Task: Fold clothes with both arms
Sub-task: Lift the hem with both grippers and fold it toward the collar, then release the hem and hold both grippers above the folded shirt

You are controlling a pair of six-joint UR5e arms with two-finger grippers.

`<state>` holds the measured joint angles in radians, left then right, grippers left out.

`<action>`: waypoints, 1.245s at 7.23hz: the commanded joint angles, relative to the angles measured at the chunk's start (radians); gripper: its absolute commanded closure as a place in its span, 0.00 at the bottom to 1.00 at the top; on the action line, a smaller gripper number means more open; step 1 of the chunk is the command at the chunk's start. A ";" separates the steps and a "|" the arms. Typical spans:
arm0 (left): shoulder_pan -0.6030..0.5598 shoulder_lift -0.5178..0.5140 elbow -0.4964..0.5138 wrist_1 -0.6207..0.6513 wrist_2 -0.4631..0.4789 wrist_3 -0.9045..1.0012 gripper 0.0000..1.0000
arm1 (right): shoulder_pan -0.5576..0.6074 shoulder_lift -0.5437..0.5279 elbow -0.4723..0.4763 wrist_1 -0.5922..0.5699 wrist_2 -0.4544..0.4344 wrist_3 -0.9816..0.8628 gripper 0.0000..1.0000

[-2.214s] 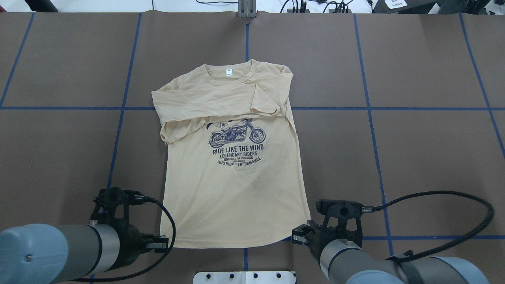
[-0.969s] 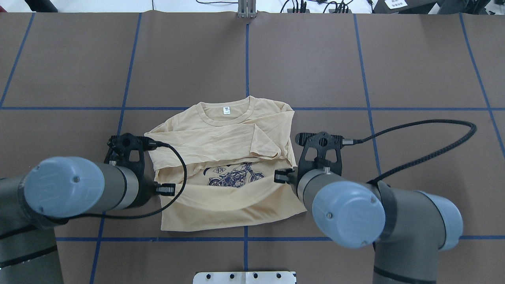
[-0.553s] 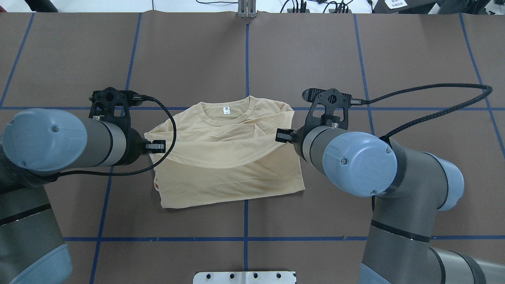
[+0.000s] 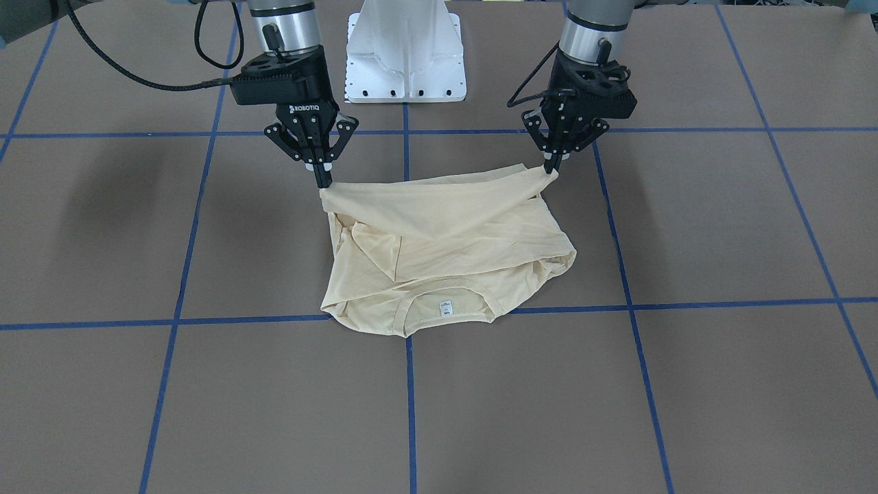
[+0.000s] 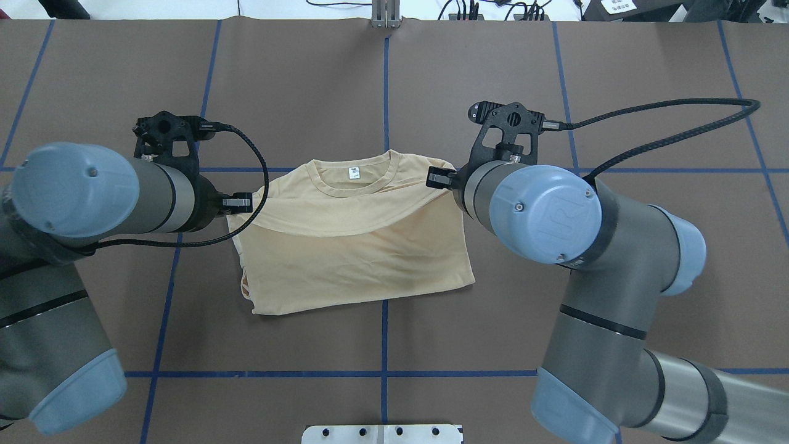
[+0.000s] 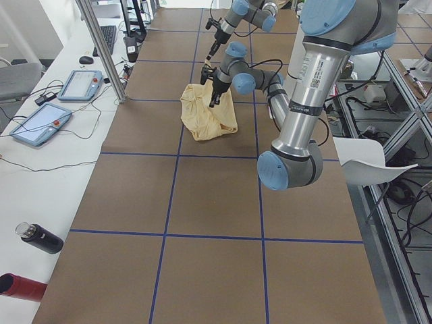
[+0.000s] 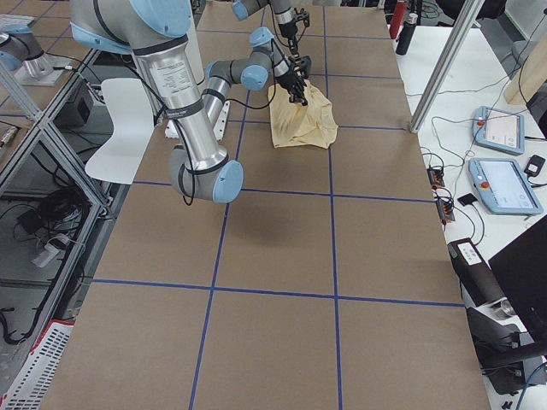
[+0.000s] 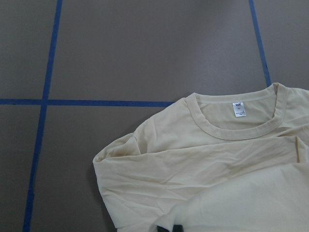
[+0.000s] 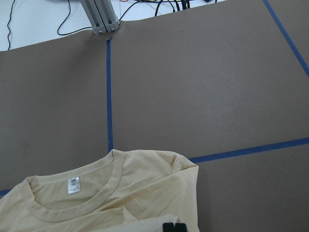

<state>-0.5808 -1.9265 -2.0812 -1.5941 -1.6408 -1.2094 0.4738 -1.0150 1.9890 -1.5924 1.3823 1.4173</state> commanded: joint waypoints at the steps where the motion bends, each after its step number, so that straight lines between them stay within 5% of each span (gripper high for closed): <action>1: -0.011 -0.048 0.201 -0.126 0.045 0.001 1.00 | 0.037 0.039 -0.212 0.165 0.014 -0.003 1.00; 2: -0.019 -0.051 0.283 -0.211 0.071 0.005 1.00 | 0.052 0.052 -0.313 0.268 0.014 -0.003 1.00; 5: -0.045 -0.069 0.415 -0.312 0.078 0.106 1.00 | 0.055 0.108 -0.448 0.281 0.021 -0.009 1.00; 9: -0.062 -0.069 0.437 -0.340 0.078 0.137 1.00 | 0.086 0.107 -0.449 0.284 0.047 -0.047 1.00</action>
<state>-0.6345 -1.9957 -1.6458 -1.9323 -1.5632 -1.0789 0.5435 -0.9077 1.5395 -1.3089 1.4108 1.3850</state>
